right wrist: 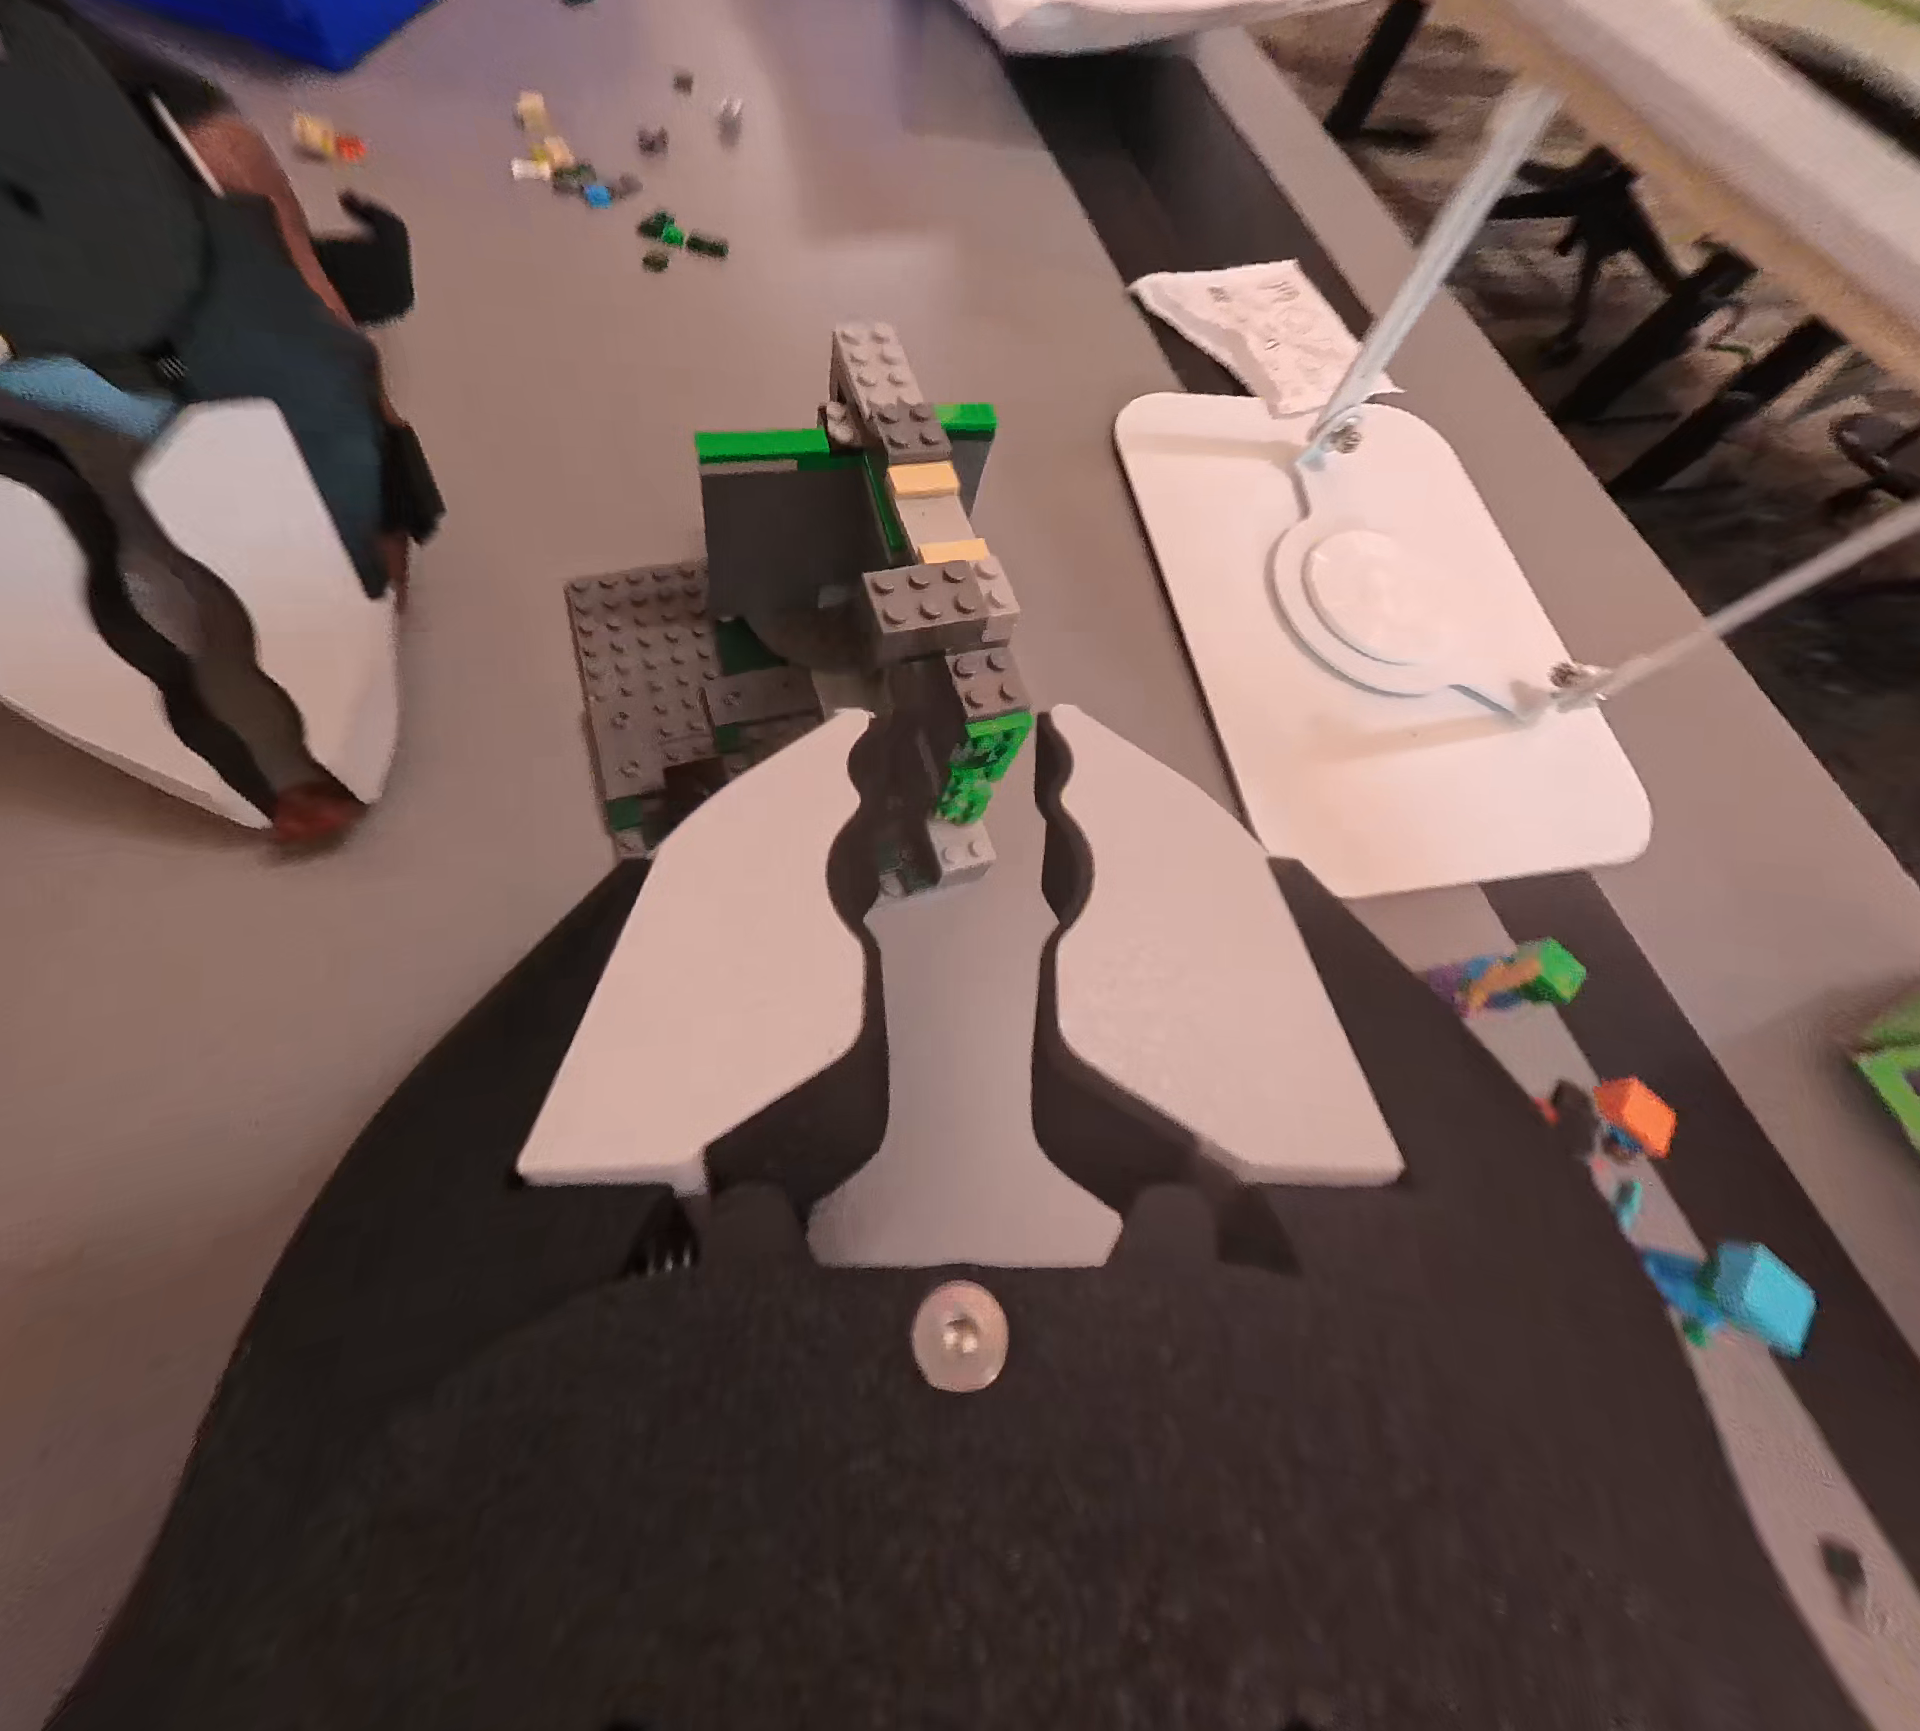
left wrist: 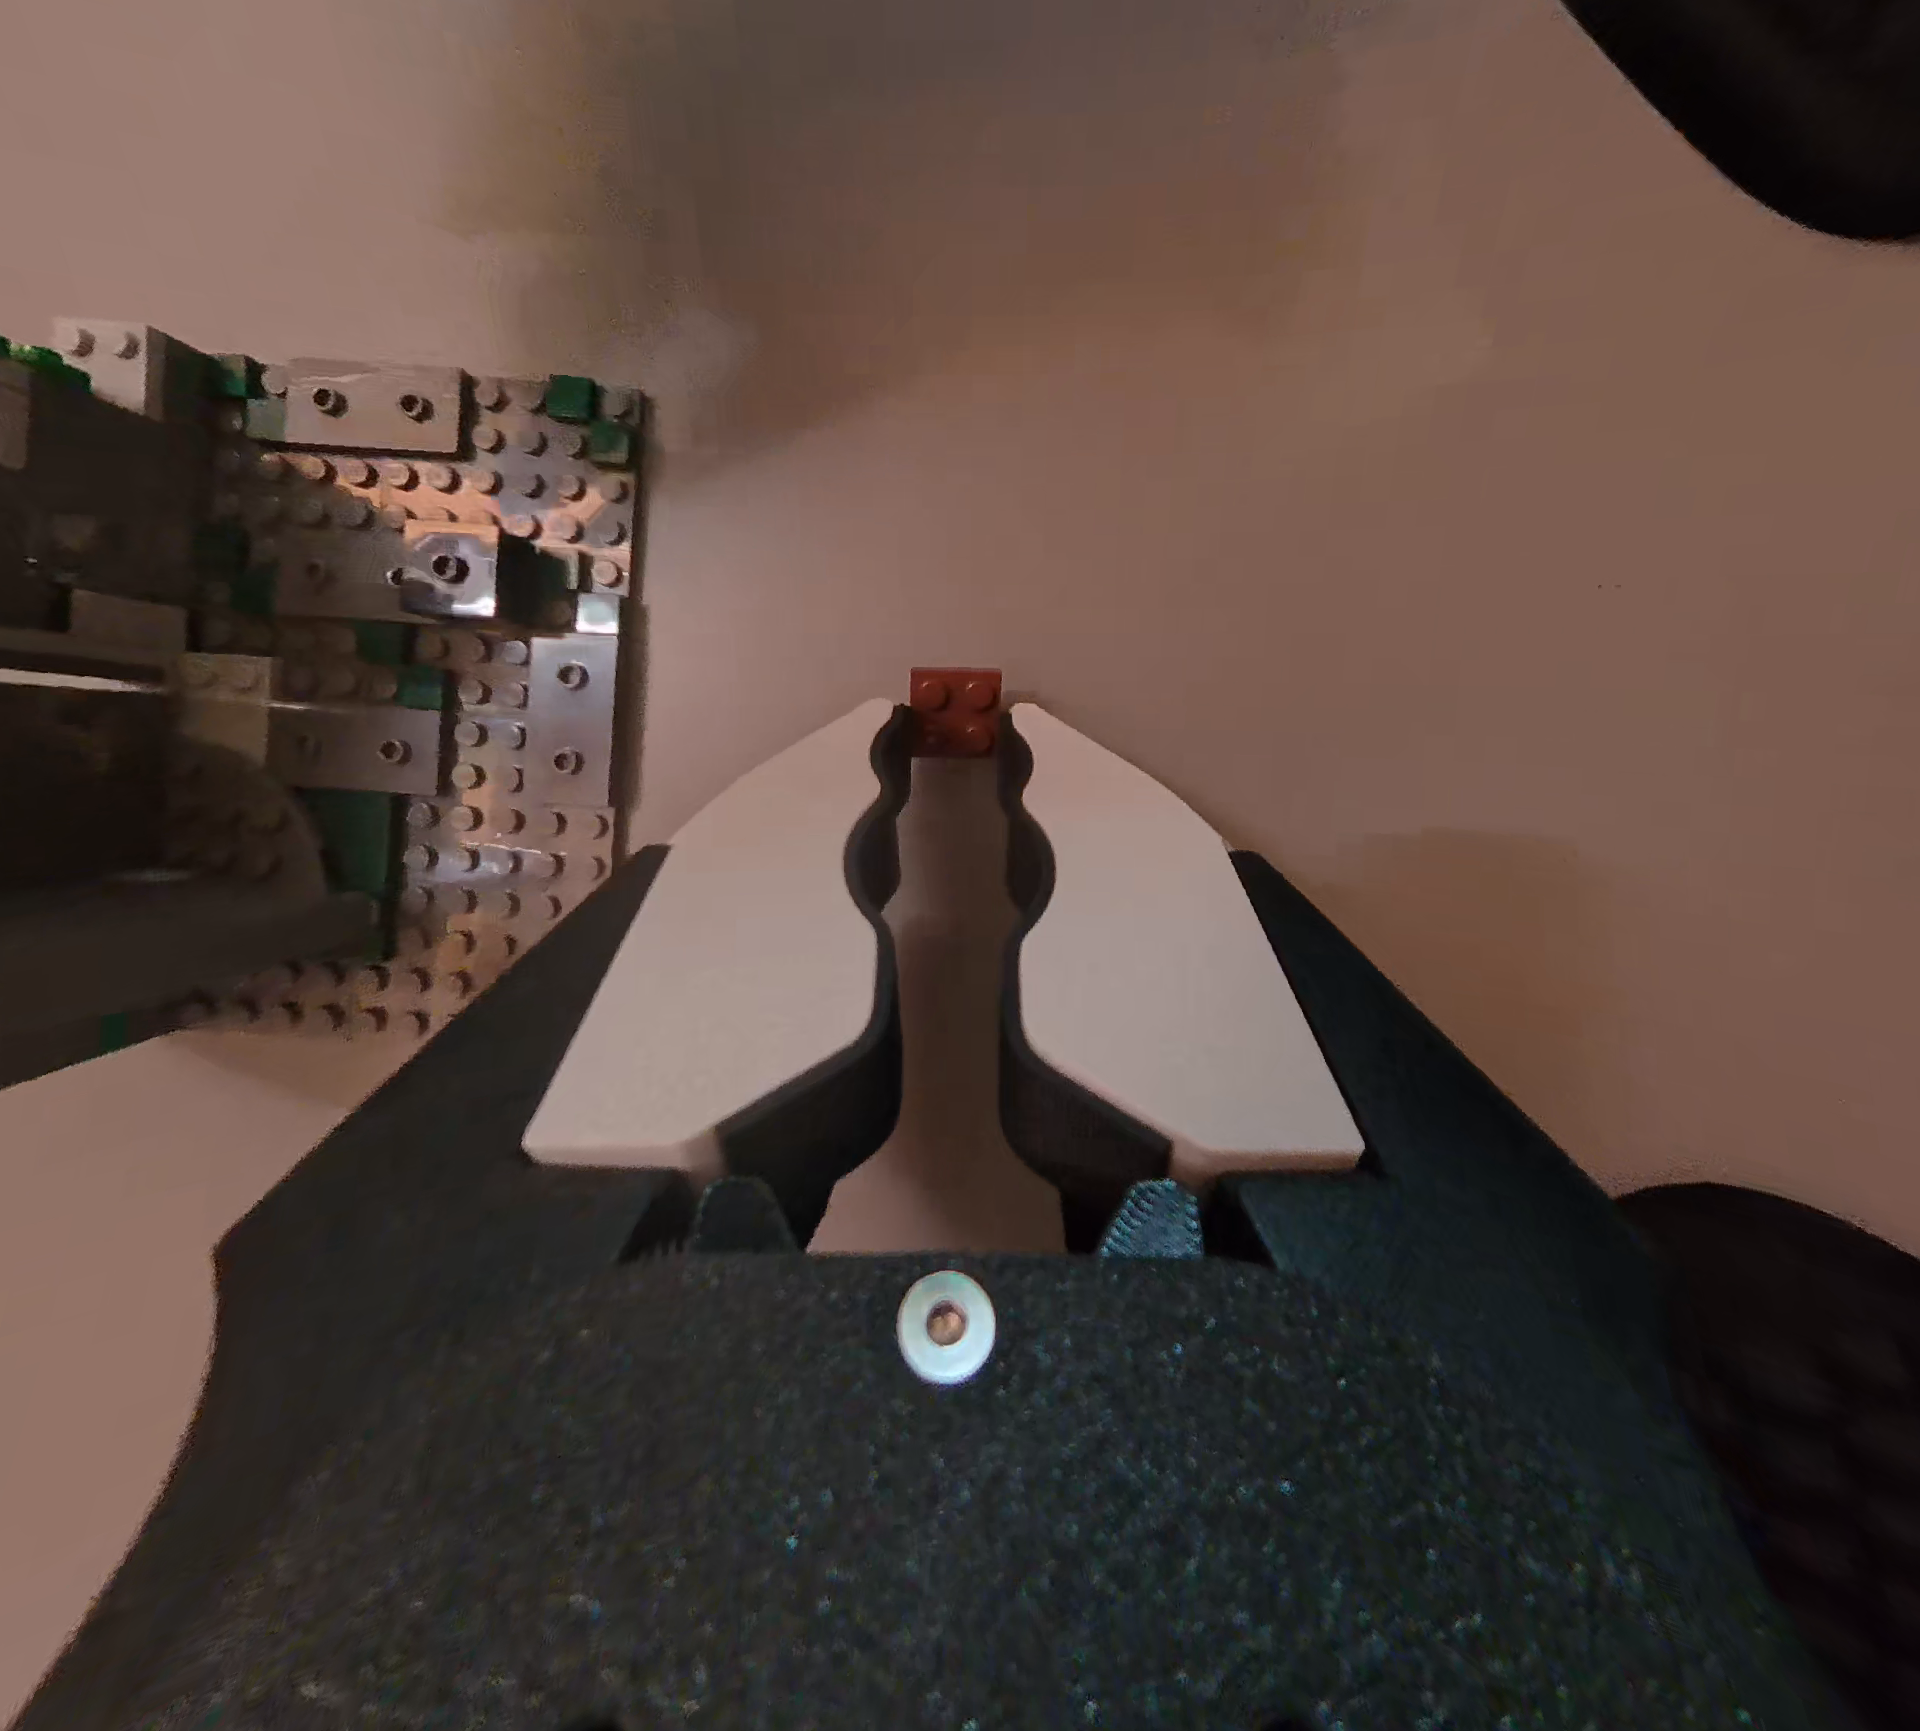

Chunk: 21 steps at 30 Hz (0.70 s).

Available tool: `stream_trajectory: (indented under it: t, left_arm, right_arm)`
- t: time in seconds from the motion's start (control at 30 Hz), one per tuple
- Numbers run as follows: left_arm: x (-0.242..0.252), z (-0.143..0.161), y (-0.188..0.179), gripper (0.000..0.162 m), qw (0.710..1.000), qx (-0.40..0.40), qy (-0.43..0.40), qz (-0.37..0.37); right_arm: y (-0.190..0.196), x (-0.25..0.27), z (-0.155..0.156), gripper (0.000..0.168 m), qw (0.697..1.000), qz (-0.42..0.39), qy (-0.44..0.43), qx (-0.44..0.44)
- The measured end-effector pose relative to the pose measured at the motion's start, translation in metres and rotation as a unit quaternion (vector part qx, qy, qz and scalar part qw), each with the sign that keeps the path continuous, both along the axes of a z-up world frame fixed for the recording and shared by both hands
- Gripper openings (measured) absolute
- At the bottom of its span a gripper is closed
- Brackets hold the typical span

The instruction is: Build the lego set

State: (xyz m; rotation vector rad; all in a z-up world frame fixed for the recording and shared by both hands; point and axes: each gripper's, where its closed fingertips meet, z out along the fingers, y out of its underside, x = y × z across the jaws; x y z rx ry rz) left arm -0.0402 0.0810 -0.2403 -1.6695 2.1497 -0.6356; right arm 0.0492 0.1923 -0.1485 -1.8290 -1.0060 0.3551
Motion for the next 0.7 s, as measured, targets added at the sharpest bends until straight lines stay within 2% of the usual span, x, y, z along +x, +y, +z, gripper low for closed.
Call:
stream_trajectory:
  t: [0.13,0.3,0.43,0.53,0.7]
  left_arm:
    - [0.002,-0.004,0.005,0.015,1.0,0.009,0.021,-0.01]
    - [0.001,-0.009,0.007,0.016,0.998,0.014,0.052,-0.027]
    - [-0.002,-0.009,0.007,0.028,0.998,0.012,0.052,-0.023]
    - [-0.004,-0.005,0.005,0.028,0.999,0.008,0.035,-0.012]
    - [-0.011,-0.005,0.005,0.026,1.0,0.013,0.024,-0.001]
  right_arm:
    - [-0.029,-0.003,0.012,0.025,0.996,-0.042,0.079,0.012]
    - [-0.055,-0.014,-0.004,0.025,0.992,-0.043,0.118,0.002]
    - [-0.061,-0.022,-0.013,0.024,0.995,-0.022,0.1,-0.006]
    - [-0.071,-0.036,-0.02,0.022,0.996,0.017,0.088,-0.021]
    - [-0.097,-0.072,-0.052,0.019,0.993,0.098,0.009,-0.058]
